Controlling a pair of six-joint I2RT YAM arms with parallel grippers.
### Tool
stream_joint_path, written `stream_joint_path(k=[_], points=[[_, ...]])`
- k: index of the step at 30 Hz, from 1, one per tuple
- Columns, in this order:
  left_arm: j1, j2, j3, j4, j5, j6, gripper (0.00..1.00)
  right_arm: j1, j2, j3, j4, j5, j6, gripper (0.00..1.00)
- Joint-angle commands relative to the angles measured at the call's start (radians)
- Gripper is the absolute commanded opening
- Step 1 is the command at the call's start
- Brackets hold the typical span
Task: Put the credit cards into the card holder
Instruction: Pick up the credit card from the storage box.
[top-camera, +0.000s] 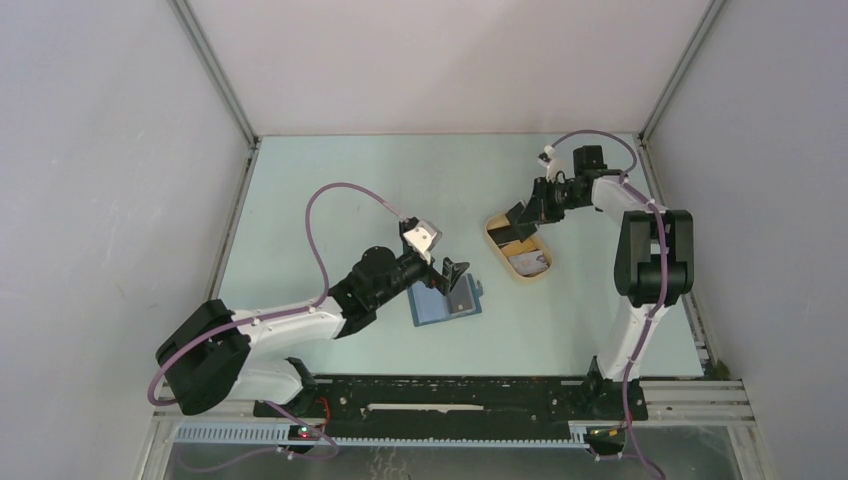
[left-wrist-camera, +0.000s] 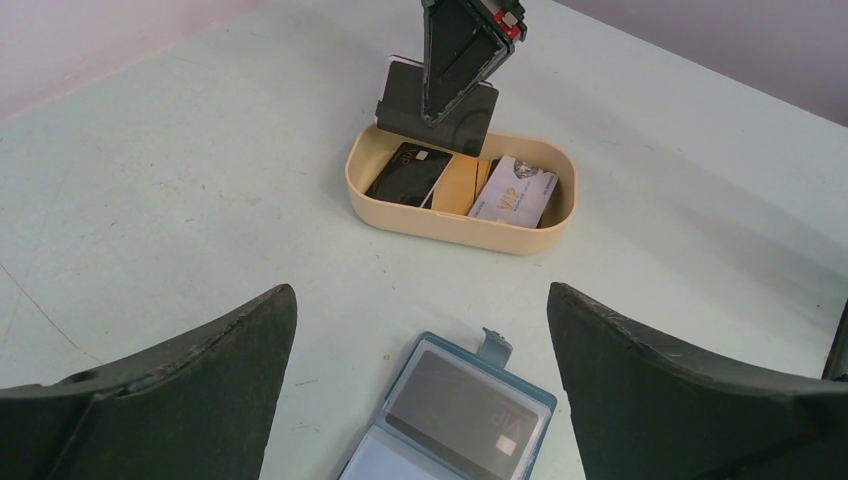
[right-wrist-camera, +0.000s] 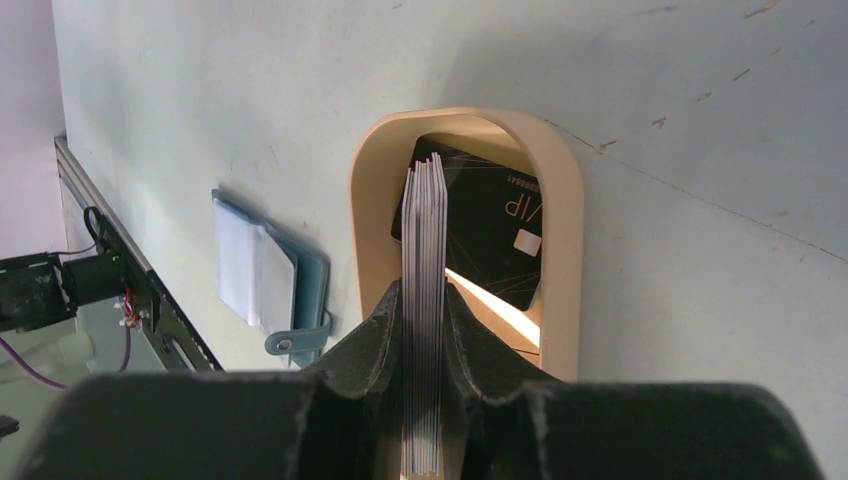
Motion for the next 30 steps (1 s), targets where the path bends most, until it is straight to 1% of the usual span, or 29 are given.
stream_joint_path(k=[1,14,24,30], points=[[0.004,0.003,0.011,0.034,0.011,0.017,1.00,0.007,0.009,-0.010,0.059,0.013,0.059,0.01],[0.004,0.001,0.010,0.034,0.011,0.017,1.00,0.056,0.061,-0.010,0.044,0.034,0.051,0.08],[0.004,0.004,0.013,0.034,0.011,0.017,1.00,0.071,0.074,-0.010,0.038,-0.001,0.055,0.11],[0.003,0.004,0.012,0.034,0.011,0.018,1.00,0.079,0.084,-0.010,0.035,-0.011,0.055,0.19]])
